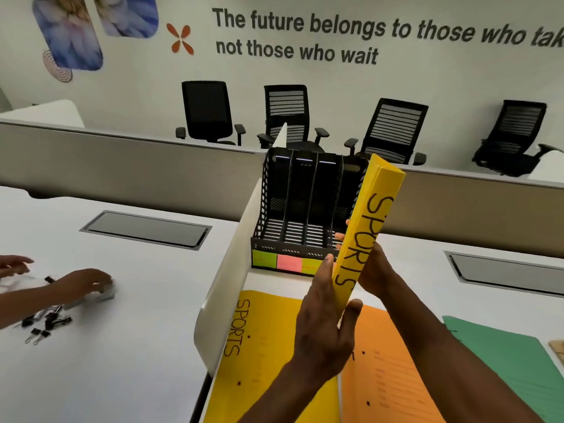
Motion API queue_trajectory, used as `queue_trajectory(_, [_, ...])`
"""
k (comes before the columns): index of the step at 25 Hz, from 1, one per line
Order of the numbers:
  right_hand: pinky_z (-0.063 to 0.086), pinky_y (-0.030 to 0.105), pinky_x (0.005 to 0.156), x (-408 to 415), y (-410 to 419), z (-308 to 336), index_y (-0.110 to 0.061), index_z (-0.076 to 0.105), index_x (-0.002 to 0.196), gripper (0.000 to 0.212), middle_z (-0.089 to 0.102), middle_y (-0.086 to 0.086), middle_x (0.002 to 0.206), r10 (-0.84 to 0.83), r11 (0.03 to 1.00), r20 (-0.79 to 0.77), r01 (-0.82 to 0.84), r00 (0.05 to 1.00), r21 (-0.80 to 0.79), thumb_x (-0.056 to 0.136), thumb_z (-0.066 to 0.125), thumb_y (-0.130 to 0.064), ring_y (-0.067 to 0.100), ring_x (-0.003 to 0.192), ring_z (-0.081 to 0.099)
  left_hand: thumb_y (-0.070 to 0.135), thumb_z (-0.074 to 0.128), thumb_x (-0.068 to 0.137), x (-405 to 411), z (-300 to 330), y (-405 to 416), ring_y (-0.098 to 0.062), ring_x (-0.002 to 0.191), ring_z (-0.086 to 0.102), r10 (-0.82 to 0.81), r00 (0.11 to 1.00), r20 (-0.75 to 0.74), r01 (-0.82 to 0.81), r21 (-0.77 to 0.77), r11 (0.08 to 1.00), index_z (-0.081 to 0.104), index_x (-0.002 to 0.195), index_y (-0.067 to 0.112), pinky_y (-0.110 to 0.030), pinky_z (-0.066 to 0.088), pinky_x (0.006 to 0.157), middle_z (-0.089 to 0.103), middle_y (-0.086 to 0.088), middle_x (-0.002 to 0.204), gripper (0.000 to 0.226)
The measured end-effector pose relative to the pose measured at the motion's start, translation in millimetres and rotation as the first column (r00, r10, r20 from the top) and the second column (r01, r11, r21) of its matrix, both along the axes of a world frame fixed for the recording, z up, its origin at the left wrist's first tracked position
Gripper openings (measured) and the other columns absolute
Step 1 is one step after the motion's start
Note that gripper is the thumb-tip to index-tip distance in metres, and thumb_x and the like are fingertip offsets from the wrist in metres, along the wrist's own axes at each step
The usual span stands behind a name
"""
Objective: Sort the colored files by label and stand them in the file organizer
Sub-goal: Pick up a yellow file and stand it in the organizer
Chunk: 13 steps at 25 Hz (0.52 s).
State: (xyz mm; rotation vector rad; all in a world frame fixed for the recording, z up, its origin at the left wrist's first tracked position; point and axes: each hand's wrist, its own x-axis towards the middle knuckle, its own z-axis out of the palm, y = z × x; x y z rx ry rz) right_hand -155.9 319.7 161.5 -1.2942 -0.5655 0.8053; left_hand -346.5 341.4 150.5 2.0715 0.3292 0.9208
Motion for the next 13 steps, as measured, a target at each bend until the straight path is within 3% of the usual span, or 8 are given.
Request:
queue_trajectory(3, [0.052,0.038,0.076,8,7,-2,-0.040,0.066,0.113,0.085,0.072,-0.004,0.108,-0.007,1.000,-0.013,0.007,1.000,0.016,0.038,0.079,-0.080,0.012,0.090,0.070,0.049,0.033,0.102,2,-1,6,-0.003,0.142,0.035,-0.018,1.000,0.019,0.019,-0.011,1.000,0.001,0.156,0.036,-0.039,0.050,0.101,0.011,0.028,0.160,0.064])
queue_trajectory(7, [0.054,0.034,0.073,9,22,7,-0.035,0.055,0.119,0.097,0.064,0.003,0.118,0.017,1.000,0.028,-0.017,0.999,-0.009,0.037,0.079,-0.079,0.013,0.096,0.068,0.037,0.040,0.104,4,-1,20,0.005,0.145,0.022,-0.031,1.000,0.003,0.031,0.012,0.999,-0.003,0.153,0.042,-0.023,0.035,0.113,0.008,0.032,0.159,0.065])
queue_trajectory(10, [0.052,0.037,0.078,17,33,13,-0.036,0.057,0.117,0.091,0.064,0.002,0.119,0.016,1.000,0.044,-0.015,0.999,-0.016,0.041,0.077,-0.081,0.017,0.104,0.064,0.035,0.043,0.103,6,4,27,0.007,0.147,0.016,-0.067,0.997,-0.025,0.067,0.014,0.998,-0.005,0.153,0.042,-0.015,0.027,0.114,0.004,0.031,0.159,0.070])
queue_trajectory(13, [0.057,0.028,0.074,26,44,30,-0.036,0.059,0.118,0.064,0.071,-0.007,0.109,-0.017,1.000,0.098,0.018,0.995,-0.011,0.067,0.068,-0.074,0.008,0.097,0.068,0.037,0.045,0.102,19,4,41,-0.003,0.151,0.009,-0.143,0.989,-0.049,0.145,0.049,0.988,-0.007,0.156,0.032,-0.032,0.032,0.118,-0.002,0.017,0.165,0.075])
